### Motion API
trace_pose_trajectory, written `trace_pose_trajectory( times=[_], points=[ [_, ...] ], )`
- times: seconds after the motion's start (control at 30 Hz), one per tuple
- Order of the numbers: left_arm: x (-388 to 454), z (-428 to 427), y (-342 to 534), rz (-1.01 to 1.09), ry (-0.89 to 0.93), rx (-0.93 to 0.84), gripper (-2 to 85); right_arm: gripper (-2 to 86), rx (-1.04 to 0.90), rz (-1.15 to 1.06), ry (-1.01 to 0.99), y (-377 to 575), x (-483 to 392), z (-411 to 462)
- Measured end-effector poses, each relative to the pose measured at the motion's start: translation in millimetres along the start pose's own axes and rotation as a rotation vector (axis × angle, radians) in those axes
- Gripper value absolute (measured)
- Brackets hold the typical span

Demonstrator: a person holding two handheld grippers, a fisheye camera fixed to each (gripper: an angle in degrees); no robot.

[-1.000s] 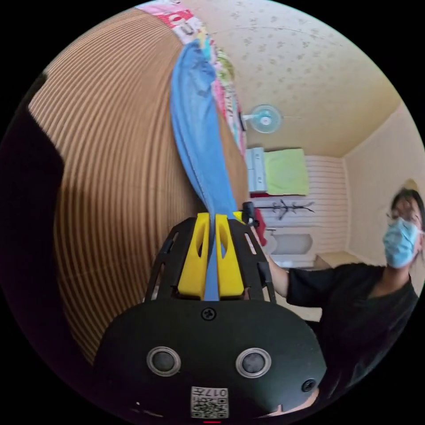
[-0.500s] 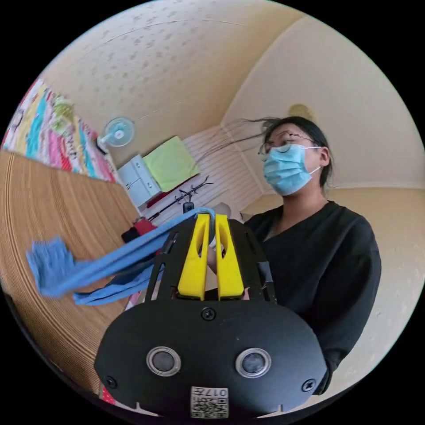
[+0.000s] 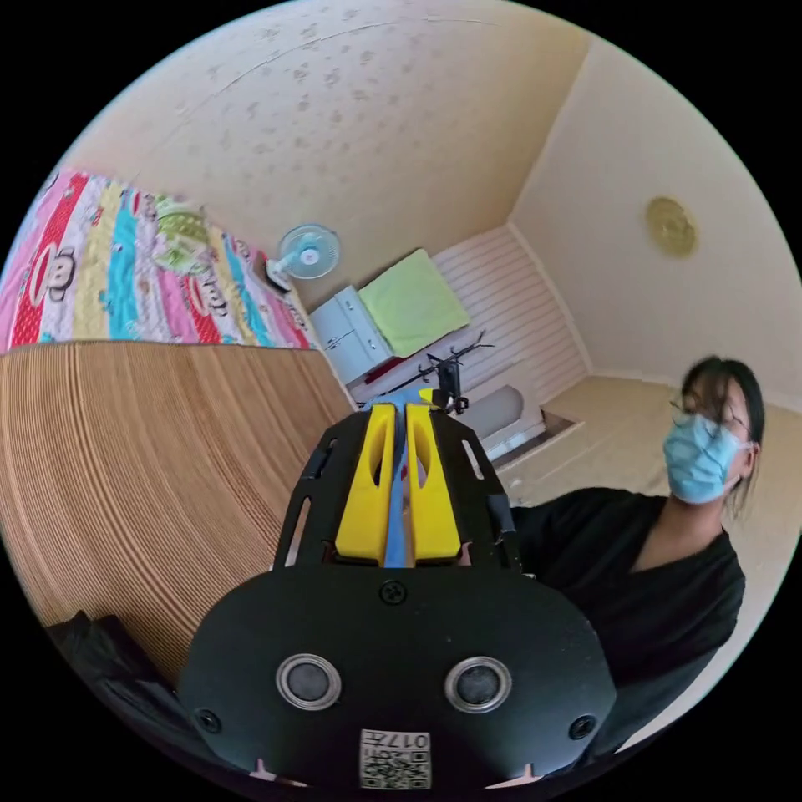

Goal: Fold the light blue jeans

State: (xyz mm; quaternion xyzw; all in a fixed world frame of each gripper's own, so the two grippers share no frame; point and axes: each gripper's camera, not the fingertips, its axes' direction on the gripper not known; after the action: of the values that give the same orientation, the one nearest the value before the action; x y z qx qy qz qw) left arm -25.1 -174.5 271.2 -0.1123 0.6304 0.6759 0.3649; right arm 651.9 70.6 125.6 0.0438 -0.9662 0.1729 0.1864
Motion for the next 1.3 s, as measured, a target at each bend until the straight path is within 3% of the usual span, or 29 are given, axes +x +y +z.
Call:
trace_pose_trajectory(
  times=[0.17, 0.3, 0.53, 0.77, 0.9, 1.0, 1.07, 1.3],
  points=[
    [-83, 14, 32, -0.023, -0.133, -0.096, 1.8, 1.3, -0.085, 0.092, 0.158, 24, 35, 64],
    [-140, 50, 142, -0.144, -0.224, -0.270, 2.3, 2.1, -0.209, 0.204, 0.249, 103, 65, 118],
    [-251, 74, 348, -0.539, -0.354, -0.464, 7.8, 7.6, -0.291, 0.700, 0.210, 290, 155, 180],
    [-320, 47, 316, -0.557, -0.393, -0.277, 14.1, 12.9, -0.068, 0.743, 0.171, 275, 184, 167],
    [-382, 74, 283, -0.544, -0.397, -0.387, 15.4, 14.2, -0.104, 0.739, 0.120, 245, 207, 187],
    [-391, 74, 282, -0.504, -0.525, -0.441, 12.0, 13.3, -0.174, 0.727, 0.053, 231, 210, 215],
    [-387, 65, 290, -0.487, -0.524, -0.389, 11.4, 11.3, -0.188, 0.725, 0.052, 227, 201, 227],
    [-400, 49, 335, -0.677, -0.434, -0.418, 9.0, 6.1, -0.143, 0.845, -0.135, 254, 185, 212]
  ],
)
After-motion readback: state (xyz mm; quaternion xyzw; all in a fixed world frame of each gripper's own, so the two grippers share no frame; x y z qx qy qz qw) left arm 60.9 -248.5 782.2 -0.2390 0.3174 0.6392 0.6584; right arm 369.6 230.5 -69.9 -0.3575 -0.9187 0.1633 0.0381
